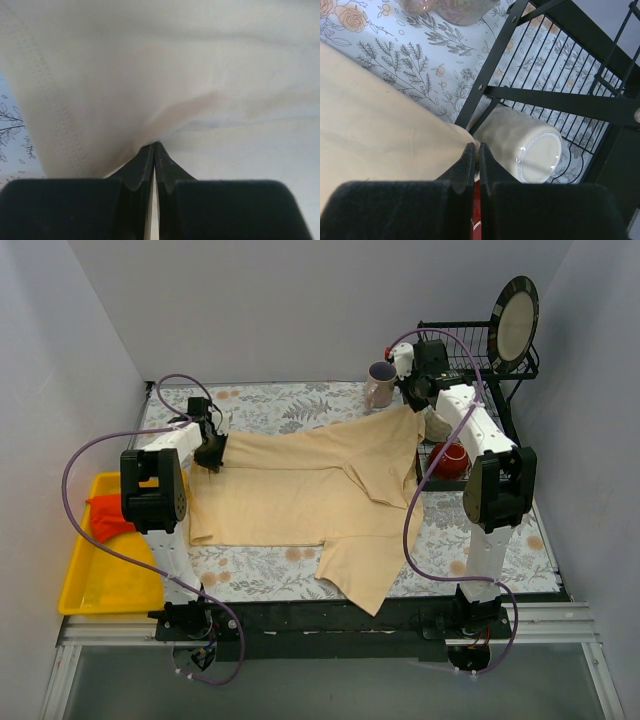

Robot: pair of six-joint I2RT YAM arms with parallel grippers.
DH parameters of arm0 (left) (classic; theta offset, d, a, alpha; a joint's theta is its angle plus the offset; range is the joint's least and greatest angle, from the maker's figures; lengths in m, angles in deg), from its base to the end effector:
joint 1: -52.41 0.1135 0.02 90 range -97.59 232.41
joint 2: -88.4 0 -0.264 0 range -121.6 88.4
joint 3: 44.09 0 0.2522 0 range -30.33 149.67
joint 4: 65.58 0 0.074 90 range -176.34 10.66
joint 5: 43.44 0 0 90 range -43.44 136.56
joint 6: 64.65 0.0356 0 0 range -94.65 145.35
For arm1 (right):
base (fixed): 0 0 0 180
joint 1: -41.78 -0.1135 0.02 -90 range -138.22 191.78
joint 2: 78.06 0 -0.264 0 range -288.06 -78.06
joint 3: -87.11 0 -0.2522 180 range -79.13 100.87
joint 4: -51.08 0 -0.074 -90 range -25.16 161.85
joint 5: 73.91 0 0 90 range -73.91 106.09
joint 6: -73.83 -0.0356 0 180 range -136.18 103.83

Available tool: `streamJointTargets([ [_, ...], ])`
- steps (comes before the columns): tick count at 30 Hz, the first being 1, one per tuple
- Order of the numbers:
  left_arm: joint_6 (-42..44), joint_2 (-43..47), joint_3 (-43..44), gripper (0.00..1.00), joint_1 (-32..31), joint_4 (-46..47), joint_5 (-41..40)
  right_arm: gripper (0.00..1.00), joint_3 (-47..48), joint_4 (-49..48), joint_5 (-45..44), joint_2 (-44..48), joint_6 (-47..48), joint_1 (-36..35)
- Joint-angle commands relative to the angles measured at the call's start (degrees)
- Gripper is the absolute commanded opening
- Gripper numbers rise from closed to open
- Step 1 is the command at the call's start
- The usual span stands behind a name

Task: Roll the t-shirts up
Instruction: Flatten out the T-shirt at the center of the board.

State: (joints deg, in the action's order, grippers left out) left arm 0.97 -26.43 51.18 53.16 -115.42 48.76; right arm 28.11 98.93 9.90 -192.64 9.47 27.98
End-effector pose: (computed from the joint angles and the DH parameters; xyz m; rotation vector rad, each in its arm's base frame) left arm 0.4070 0.0040 0.1661 -0.5982 2.7285 -0.1564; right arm 0.4500 0.1066 0.3094 -0.7229 2.1830 -0.2306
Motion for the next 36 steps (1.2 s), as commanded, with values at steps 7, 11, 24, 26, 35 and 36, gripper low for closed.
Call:
streamJointTargets([
  [7, 4.87, 2.76, -1.18, 0.0, 4.07, 3.64, -11.59, 0.01, 2.53, -2.8, -1.89, -0.38, -0.34, 1.85],
  [11, 5.66, 3.64, -1.27, 0.0, 6.01, 3.82, -14.31, 0.01, 3.15, -2.8, -1.89, -1.17, -0.42, 2.03],
  [24, 3.99, 5.76, 7.42, 0.0, 6.11, -2.57, 0.5, 0.01, 4.47, -2.45, -1.1, -2.05, -0.86, 2.11],
  [26, 2.76, 4.27, 7.87, 0.0, 5.4, -4.61, 2.28, 0.01, 4.29, -2.27, -1.01, -2.05, -0.86, 2.11],
  [35, 2.32, -1.1, 10.06, 0.0, 4.87, -6.99, 3.6, 0.01, 3.94, -2.36, -1.27, -1.43, -0.78, 2.2],
  [36, 2.49, -1.45, 10.33, 0.0, 4.96, -7.77, 3.52, 0.01, 3.85, -2.36, -1.27, -1.43, -0.78, 2.11],
])
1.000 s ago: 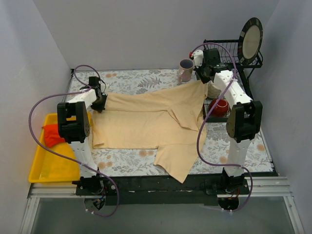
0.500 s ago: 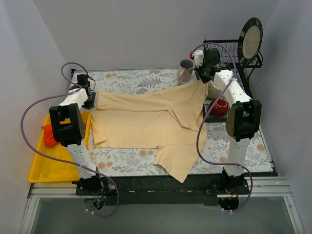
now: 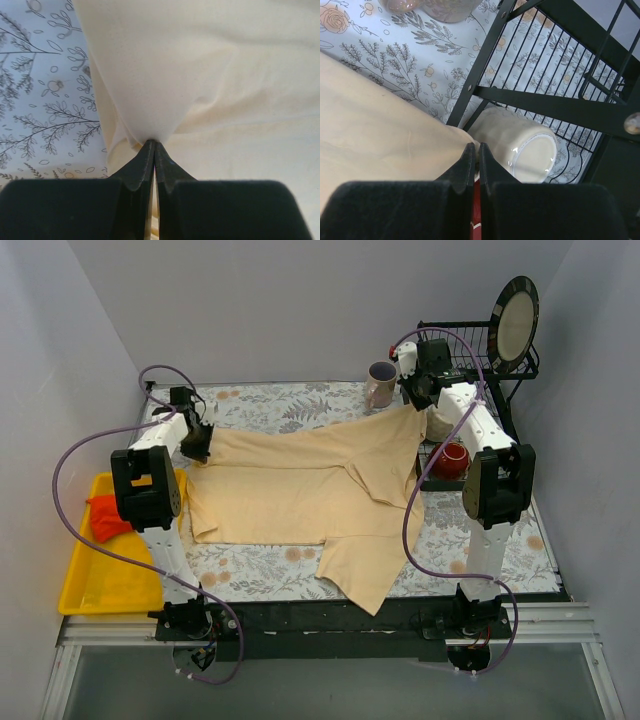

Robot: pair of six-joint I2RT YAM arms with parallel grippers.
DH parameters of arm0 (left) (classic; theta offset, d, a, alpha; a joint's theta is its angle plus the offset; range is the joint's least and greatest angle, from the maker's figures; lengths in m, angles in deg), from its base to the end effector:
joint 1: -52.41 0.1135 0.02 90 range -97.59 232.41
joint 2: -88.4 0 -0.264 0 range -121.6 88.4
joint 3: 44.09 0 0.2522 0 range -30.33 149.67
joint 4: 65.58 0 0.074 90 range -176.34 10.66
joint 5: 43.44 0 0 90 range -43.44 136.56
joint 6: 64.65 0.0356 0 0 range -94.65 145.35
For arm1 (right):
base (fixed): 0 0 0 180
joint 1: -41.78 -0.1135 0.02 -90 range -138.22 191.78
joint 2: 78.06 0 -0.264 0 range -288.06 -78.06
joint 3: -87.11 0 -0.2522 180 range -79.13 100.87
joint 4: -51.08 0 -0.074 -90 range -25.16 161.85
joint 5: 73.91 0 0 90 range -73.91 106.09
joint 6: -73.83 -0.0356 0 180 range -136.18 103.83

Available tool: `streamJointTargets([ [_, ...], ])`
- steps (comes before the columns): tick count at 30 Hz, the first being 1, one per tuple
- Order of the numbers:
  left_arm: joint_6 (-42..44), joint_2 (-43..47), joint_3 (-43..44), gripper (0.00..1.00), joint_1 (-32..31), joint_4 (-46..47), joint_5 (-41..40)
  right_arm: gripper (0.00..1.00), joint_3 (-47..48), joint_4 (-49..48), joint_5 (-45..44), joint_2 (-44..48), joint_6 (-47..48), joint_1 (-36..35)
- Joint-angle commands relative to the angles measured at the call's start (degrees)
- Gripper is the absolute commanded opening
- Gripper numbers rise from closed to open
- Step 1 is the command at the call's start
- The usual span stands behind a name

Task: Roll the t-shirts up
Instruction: Flatten out the T-shirt at the center of the board.

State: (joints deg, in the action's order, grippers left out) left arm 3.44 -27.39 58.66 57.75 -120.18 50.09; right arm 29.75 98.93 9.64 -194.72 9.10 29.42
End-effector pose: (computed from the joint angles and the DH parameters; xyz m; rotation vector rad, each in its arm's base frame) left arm 0.4206 0.0371 0.1930 -0.6338 2.6860 -0.1627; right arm 0.4607 0.0969 0.3027 -0.6892 2.2030 -0.2451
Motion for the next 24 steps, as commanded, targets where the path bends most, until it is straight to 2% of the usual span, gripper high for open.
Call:
streamJointTargets([
  [1, 0.03, -0.75, 3.2, 0.0, 0.37, -3.28, 2.53, 0.01, 2.21, -2.44, -1.1, 0.73, -0.4, 0.67],
  [7, 0.2, 0.65, 3.21, 0.0, 0.37, -4.69, 2.89, 0.01, 1.86, -2.62, -1.45, 0.65, -0.23, 0.67],
  [14, 0.29, 0.22, -0.13, 0.0, 0.63, -2.49, -2.74, 0.01, 2.39, -2.71, -1.63, -0.14, -0.32, 0.67],
  [16, -0.15, -1.8, 1.09, 0.0, 0.9, -1.18, -2.83, 0.01, 2.65, -2.71, -1.63, -0.41, -0.32, 0.67],
  [20, 0.47, -6.55, 5.39, 0.0, 1.51, 1.29, -9.4, 0.01, 2.83, -2.62, -1.8, -0.58, -0.14, 0.67],
  [24, 0.55, -9.72, 10.85, 0.0, 5.01, 3.04, -12.22, 0.01, 2.48, -2.97, -2.68, -0.32, 0.38, 0.76],
])
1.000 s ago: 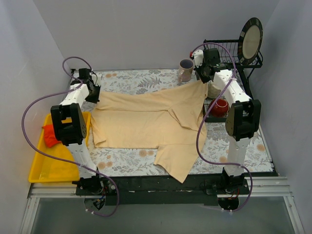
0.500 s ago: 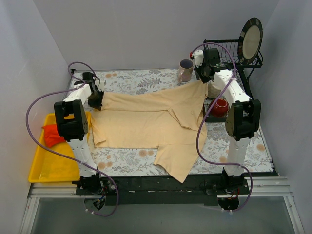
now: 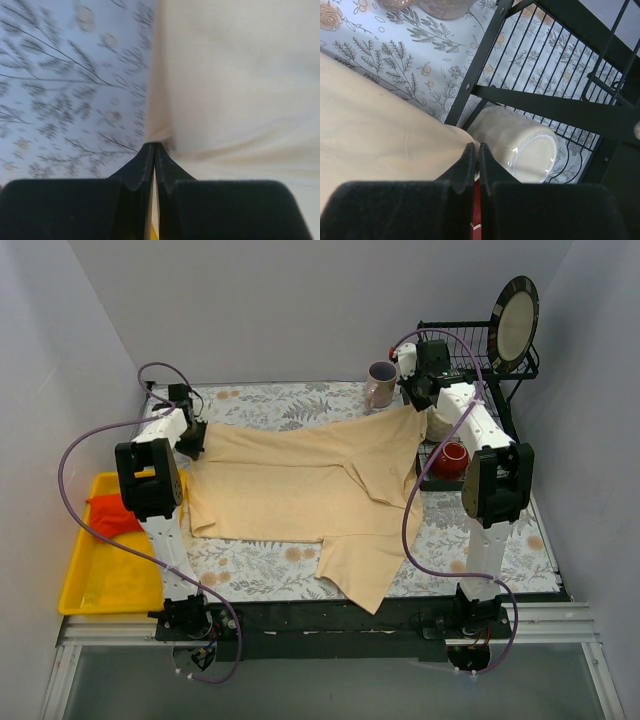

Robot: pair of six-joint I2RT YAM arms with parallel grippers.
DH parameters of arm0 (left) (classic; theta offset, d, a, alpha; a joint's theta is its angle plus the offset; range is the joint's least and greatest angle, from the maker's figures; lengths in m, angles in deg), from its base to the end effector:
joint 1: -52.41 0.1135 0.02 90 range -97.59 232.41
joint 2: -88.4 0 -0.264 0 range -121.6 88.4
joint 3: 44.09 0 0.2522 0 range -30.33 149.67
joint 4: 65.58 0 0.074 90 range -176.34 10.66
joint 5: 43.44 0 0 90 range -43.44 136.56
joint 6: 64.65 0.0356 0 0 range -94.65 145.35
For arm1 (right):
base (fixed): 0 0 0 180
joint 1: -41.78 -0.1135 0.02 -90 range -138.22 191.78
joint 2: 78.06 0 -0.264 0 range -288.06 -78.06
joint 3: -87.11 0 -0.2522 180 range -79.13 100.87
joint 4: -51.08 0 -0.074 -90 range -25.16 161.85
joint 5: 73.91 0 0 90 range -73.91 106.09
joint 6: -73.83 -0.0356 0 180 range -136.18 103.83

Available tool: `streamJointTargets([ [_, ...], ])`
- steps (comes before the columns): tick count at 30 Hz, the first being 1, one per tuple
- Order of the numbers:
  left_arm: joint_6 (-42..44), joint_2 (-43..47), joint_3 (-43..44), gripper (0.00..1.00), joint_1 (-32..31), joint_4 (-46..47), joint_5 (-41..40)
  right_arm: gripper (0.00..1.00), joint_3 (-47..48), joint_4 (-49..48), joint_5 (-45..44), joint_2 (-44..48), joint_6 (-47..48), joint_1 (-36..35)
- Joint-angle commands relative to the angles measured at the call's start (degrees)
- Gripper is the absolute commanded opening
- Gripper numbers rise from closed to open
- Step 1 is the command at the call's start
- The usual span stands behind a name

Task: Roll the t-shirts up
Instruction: Flatten out the T-shirt at the center of the board.

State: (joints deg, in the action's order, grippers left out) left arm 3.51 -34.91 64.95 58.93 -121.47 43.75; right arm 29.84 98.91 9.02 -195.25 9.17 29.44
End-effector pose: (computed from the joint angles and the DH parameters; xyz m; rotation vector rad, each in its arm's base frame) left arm 0.4435 0.0524 0.1689 -0.6956 2.7040 0.0028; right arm 0.4626 0.0967 0.2991 -0.6877 2.2114 -0.2580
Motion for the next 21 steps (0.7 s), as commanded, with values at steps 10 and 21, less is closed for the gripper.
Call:
streamJointTargets([
  [10, -1.35, -6.68, 16.77, 0.0, 7.54, 1.26, -2.06, 0.01, 2.21, -2.95, -2.6, -0.24, 0.67, 0.82],
  [21, -7.95, -13.36, 29.61, 0.59, 5.61, -4.81, 29.53, 0.01, 0.46, -1.81, -1.54, 0.12, 1.02, 0.74],
])
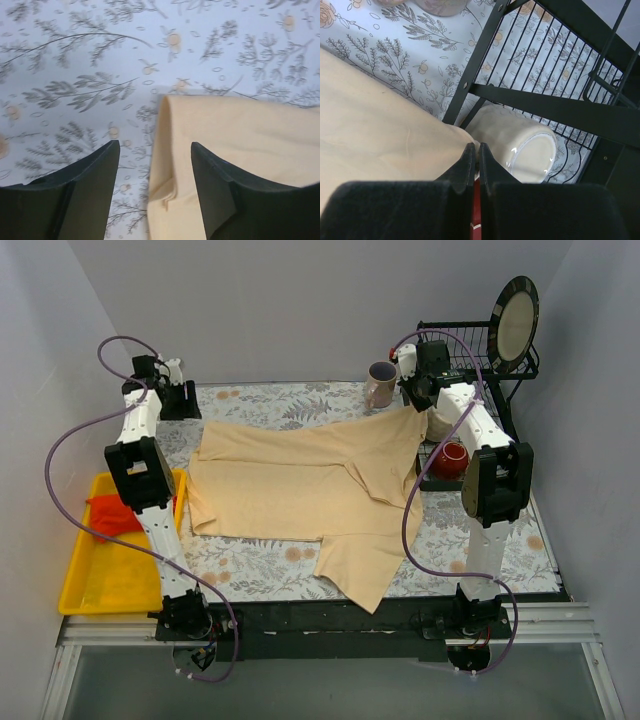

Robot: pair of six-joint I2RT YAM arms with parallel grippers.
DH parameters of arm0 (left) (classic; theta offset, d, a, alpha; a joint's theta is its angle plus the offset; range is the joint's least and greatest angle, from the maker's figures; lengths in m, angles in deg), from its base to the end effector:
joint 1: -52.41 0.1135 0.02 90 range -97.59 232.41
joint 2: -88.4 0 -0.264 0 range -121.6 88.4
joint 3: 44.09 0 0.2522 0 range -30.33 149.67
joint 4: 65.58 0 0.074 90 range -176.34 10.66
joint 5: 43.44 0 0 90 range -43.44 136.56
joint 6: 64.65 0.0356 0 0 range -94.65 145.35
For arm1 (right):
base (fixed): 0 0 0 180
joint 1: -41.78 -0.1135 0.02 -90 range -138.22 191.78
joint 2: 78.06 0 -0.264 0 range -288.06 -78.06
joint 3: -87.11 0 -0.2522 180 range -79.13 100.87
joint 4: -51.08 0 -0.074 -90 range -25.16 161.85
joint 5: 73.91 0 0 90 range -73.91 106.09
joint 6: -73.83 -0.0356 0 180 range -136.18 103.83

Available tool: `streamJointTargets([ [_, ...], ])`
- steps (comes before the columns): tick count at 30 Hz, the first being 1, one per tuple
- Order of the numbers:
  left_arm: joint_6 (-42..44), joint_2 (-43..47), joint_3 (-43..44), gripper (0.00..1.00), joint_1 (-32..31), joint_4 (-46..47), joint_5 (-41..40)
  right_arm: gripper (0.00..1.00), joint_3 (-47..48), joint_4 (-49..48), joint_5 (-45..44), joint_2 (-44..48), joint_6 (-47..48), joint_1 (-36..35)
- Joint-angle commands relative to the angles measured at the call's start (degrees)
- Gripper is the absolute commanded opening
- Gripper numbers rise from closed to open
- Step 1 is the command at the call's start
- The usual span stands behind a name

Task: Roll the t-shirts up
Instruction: Flatten out the T-shirt at the center of the board.

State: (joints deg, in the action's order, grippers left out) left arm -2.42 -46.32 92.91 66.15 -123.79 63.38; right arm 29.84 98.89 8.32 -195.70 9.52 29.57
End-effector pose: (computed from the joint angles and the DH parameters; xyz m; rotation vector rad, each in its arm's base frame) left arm 0.5059 0.1131 0.2216 -0.7951 2.4238 -0.4693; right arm 0.4643 0.0955 0.2956 -0.6890 2.2195 -0.2760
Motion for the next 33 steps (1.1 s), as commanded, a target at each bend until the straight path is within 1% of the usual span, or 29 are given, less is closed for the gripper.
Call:
streamJointTargets([
  [1, -1.94, -3.0, 1.91, 0.59, -1.78, -2.31, 9.81, 0.01, 0.2, -1.79, -0.84, 0.57, 0.67, 0.61],
  [9, -2.64, -9.16, 6.84, 0.62, -1.96, -1.35, 13.06, 0.01, -0.25, -1.17, -1.46, 0.84, 1.38, 0.6],
  [13, -2.03, -10.83, 6.84, 0.58, -2.05, -1.7, 11.93, 0.01, -1.21, -1.26, -2.25, 1.19, 1.82, 0.43],
  [16, -1.85, -11.27, 6.4, 0.45, -2.05, -1.34, 11.48, 0.01, -1.56, -1.35, -2.69, 1.19, 1.82, 0.34],
  [17, -1.76, -11.45, 6.57, 0.31, -2.05, -1.34, 11.48, 0.01, -1.57, -1.52, -2.78, 1.28, 1.99, 0.34],
  [18, -1.85, -11.36, 6.92, 0.24, -2.05, -1.08, 11.39, 0.01, -1.48, -1.61, -2.86, 1.1, 1.99, 0.25],
  [19, -2.72, -11.1, 7.01, 0.19, -1.87, -0.47, 10.52, 0.01, -1.39, -1.7, -2.95, 0.93, 1.99, 0.17],
  [20, -3.25, -10.92, 7.36, 0.09, -1.78, 1.01, 9.91, 0.01, -1.39, -1.7, -3.04, 0.84, 2.08, 0.17],
  [22, -5.27, -10.57, 10.6, 0.01, -1.52, 1.82, 9.38, 0.01, -0.87, -1.79, -3.21, 0.23, 2.08, 0.25],
  [24, -6.5, -9.26, 12.37, 0.0, -1.08, 3.48, 7.36, 0.01, -0.25, -2.31, -3.65, -0.04, 1.99, 0.17],
  [27, -8.53, -4.78, 12.82, 0.0, 0.23, 5.95, 6.82, 0.01, 1.33, -3.19, -4.97, 0.14, 1.82, 0.25],
  [33, -10.37, 6.12, 6.84, 0.0, 4.01, 9.03, 9.1, 0.01, 4.59, -3.72, -3.39, 1.89, 1.11, 0.25],
])
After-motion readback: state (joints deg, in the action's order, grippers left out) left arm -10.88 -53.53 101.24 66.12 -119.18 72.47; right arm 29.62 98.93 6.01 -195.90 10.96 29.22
